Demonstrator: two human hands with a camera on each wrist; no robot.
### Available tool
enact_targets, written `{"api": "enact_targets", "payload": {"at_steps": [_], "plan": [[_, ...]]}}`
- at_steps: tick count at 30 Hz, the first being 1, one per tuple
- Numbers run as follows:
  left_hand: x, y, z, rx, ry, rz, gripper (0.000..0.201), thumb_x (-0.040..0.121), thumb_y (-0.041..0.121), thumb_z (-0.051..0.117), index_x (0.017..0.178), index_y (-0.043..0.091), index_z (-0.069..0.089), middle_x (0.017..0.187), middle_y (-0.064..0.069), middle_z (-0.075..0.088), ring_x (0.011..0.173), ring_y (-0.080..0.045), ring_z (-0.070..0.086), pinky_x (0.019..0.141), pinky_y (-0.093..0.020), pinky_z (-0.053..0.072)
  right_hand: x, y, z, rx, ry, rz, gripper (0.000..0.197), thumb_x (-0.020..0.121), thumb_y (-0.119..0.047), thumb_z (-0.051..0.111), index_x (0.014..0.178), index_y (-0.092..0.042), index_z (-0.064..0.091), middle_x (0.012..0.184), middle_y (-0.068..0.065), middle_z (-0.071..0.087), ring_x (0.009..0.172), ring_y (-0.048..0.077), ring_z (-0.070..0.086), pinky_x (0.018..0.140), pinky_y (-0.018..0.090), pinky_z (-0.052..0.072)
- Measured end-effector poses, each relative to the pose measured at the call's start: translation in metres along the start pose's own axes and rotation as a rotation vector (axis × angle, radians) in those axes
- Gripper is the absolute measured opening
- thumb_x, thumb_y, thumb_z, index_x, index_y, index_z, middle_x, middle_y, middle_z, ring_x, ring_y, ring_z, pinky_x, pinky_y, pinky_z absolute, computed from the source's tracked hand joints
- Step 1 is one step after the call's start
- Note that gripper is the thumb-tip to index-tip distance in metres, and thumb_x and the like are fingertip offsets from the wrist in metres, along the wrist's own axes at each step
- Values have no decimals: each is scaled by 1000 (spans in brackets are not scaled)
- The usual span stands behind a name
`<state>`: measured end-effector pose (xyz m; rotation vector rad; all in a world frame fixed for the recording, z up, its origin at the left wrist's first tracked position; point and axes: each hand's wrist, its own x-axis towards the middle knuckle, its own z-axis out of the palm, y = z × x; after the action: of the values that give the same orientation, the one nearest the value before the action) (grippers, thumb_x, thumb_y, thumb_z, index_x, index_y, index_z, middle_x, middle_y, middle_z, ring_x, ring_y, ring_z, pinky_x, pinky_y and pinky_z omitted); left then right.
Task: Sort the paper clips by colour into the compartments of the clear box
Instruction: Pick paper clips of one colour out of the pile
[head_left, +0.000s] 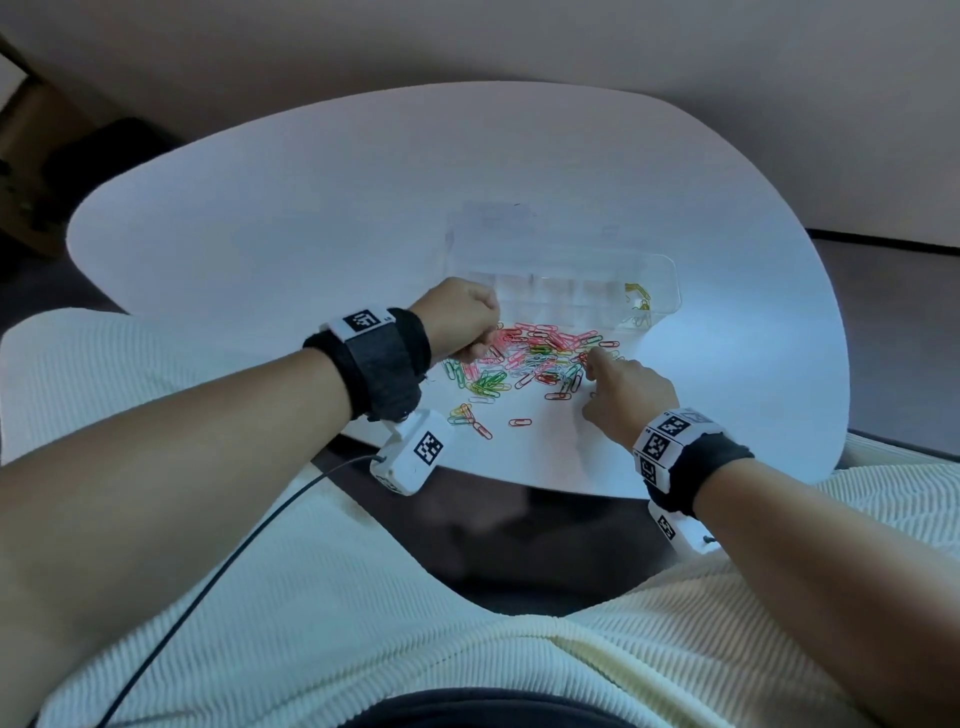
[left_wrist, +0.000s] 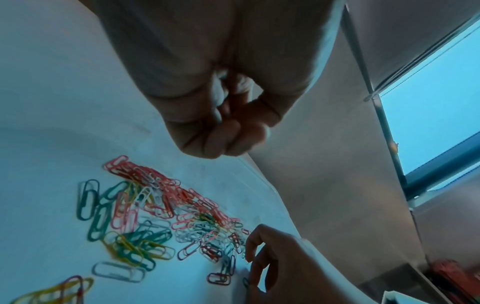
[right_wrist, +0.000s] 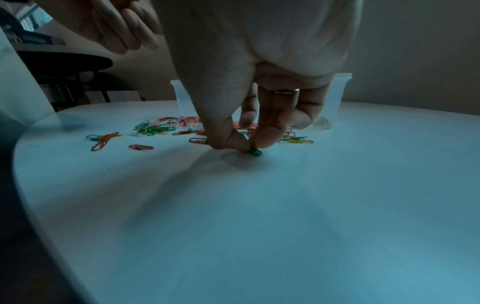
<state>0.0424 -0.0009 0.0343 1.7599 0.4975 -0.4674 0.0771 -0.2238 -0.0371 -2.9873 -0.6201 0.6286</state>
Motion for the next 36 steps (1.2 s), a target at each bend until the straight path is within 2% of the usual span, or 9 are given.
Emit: {"api": "enact_targets", "payload": {"at_steps": [6, 9, 12, 15, 17, 22, 25, 29, 36], "plan": [[11, -9, 13, 497, -83, 37, 28, 79, -6, 29, 62, 15, 35, 64, -3, 38, 59, -19, 32, 53, -27, 27, -2, -1, 2, 59, -19, 27, 31, 76, -14, 55, 105, -19, 45, 83, 5, 60, 73, 31, 58, 65, 34, 51], [15, -24, 15, 645, -99, 54, 18, 80, 1, 43, 72, 16, 49, 86, -7, 58, 78, -23, 49, 64, -30, 37, -2, 0, -5, 128, -52, 78, 17, 77, -21, 59, 93, -18, 54, 79, 4, 59, 71, 27, 58, 62, 30, 49], [20, -37, 16, 772, -62, 139, 11, 83, 12, 56, 88, 21, 60, 109, 0, 64, 97, -22, 59, 75, -28, 43, 3, 8, -16, 556, -113, 187, 12, 78, -9, 52, 68, -4, 57, 64, 13, 59, 58, 28, 58, 55, 33, 49], [23, -46, 17, 836, -41, 202, 10, 88, 21, 60, 97, 20, 64, 113, 0, 65, 97, -20, 59, 75, -26, 40, 3, 11, -26, 1193, -252, 300, 25, 72, 10, 29, 57, -9, 36, 59, 7, 32, 45, 18, 31, 47, 27, 23], [24, -49, 18, 866, -26, 219, 9, 89, 25, 61, 96, 22, 65, 111, 1, 66, 88, -18, 56, 72, -26, 37, 3, 10, -29, 1336, -282, 307, 25, 67, 10, 24, 57, -11, 34, 60, 4, 25, 49, 15, 18, 52, 28, 11], [25, -52, 21, 919, 3, 191, 7, 88, 26, 60, 91, 27, 67, 107, 4, 67, 87, -18, 57, 71, -29, 42, 8, 5, -27, 804, -77, 115, 17, 83, -9, 55, 70, -15, 65, 54, -9, 48, 49, 12, 37, 47, 22, 26], [27, -54, 22, 955, -17, 178, 11, 88, 24, 60, 96, 27, 68, 111, 3, 66, 94, -20, 59, 73, -30, 44, 8, 1, -14, 411, 1, -14, 20, 88, -18, 57, 90, -28, 75, 69, -11, 58, 62, 7, 53, 60, 23, 41], [27, -54, 23, 971, -22, 182, 13, 89, 23, 60, 97, 28, 69, 114, 4, 66, 95, -19, 59, 73, -28, 43, 12, 0, -2, 232, -6, -88, 30, 88, -17, 56, 102, -35, 75, 110, -4, 72, 94, 19, 66, 77, 27, 52], [28, -55, 22, 999, -6, 191, 20, 90, 27, 59, 108, 31, 69, 121, 3, 65, 107, -22, 60, 80, -31, 46, 16, 1, 0, 113, 11, -72, 24, 88, -27, 61, 105, -40, 73, 108, -4, 71, 92, 22, 66, 74, 29, 51]]}}
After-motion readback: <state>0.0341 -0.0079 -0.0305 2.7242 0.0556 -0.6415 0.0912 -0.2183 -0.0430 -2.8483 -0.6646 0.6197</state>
